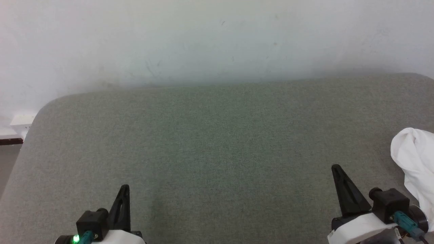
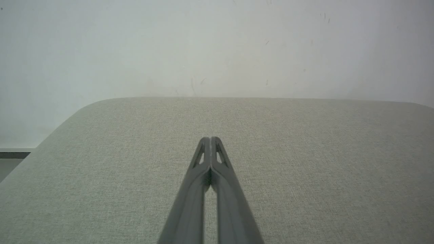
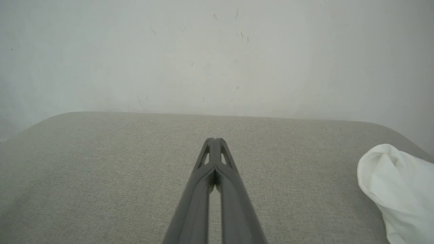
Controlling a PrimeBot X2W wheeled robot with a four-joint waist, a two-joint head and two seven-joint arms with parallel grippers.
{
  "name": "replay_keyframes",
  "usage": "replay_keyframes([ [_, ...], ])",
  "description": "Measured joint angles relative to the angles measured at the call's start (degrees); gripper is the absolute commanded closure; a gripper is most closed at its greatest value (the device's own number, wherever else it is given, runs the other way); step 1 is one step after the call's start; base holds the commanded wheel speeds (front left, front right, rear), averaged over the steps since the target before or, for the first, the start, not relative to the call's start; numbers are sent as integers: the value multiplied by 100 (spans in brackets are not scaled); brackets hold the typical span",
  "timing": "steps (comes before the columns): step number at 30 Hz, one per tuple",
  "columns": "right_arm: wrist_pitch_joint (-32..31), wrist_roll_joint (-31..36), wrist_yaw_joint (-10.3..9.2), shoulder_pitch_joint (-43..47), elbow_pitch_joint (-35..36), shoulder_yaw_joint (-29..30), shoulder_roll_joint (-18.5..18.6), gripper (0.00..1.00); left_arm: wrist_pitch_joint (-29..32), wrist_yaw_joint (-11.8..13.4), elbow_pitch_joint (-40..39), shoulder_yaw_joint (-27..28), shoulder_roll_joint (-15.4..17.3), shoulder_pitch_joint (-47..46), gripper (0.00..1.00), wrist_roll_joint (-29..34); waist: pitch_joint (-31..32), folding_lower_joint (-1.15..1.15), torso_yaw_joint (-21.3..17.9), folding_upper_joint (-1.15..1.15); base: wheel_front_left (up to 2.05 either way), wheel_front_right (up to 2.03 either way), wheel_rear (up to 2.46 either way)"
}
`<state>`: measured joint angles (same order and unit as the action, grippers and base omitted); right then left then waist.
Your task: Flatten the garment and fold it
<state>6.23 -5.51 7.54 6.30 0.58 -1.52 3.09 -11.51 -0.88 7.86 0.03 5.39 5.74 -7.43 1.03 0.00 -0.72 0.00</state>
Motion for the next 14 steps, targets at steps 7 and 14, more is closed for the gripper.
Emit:
replay_keyframes([
  [7,-27,45,0,-16,-3,11,0,100,96,0,-60,-2,-25,-56,100,49,-8,0,5,0,0,0,0],
  [14,-71,64,0,-53,-5,19,0,100,177,0,-109,-1,-33,-65,100,99,-15,0,10,0,0,0,0],
])
